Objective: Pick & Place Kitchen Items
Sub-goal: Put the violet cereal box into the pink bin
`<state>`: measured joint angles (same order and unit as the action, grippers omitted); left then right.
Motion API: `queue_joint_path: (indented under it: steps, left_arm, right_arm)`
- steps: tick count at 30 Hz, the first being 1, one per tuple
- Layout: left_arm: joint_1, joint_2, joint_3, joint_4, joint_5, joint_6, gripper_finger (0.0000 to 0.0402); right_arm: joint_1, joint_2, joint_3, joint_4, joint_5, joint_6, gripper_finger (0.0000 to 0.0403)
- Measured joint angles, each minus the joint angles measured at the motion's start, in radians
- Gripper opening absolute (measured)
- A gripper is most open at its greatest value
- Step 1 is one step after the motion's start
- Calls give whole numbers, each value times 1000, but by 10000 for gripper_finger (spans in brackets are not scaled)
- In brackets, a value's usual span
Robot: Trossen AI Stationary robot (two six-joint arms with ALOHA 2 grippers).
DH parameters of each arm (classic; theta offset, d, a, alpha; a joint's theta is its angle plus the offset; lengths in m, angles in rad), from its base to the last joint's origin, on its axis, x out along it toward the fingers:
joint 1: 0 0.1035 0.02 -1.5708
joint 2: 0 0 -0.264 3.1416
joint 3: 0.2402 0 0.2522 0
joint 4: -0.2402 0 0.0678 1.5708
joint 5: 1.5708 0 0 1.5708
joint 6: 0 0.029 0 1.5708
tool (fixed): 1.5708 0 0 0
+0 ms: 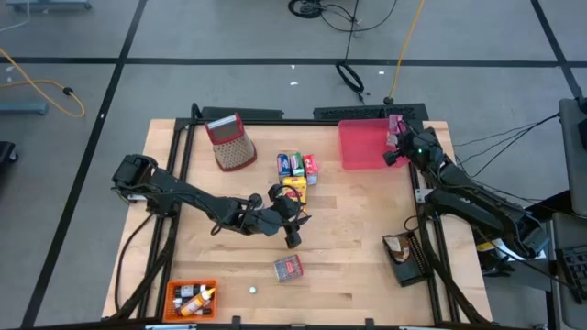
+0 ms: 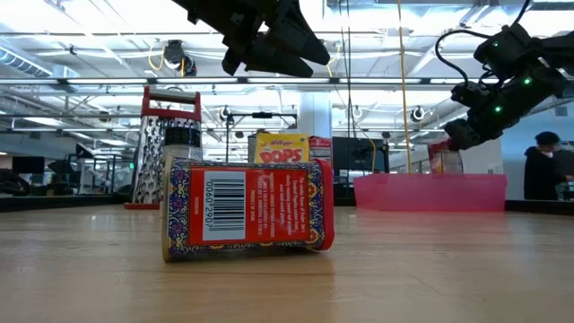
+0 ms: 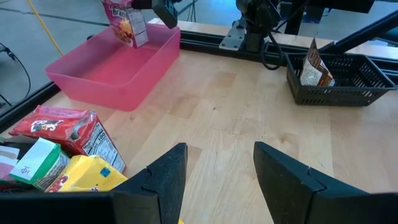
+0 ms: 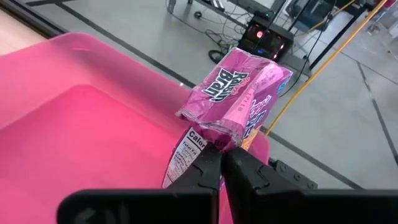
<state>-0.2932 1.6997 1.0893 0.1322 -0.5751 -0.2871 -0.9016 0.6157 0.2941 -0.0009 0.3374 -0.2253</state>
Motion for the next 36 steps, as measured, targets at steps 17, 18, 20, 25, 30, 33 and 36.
queue_joint_path:
  steps: [17, 18, 20, 25, 30, 33, 36]
  left_arm:
    - [0, 0, 0, -1, 0, 1, 186]
    - [0, 0, 0, -1, 0, 1, 186]
    - [0, 0, 0, -1, 0, 2, 186]
    - [1, 0, 0, -1, 0, 4, 186]
    - [1, 0, 0, -1, 0, 4, 186]
    - [1, 0, 0, -1, 0, 3, 186]
    - [1, 0, 0, -1, 0, 4, 186]
  right_arm:
    - [-27, -3, -192, 243, 61, 16, 73]
    - [-26, -6, -192, 244, 58, 17, 85]
    - [-26, -6, -192, 253, 58, 24, 111]
    - [-26, -6, -192, 262, 59, 19, 172]
    - [-26, -6, -192, 255, 85, 4, 212]
    - [-26, -11, -192, 258, 87, -3, 224]
    - [-26, -21, -192, 257, 88, -3, 228]
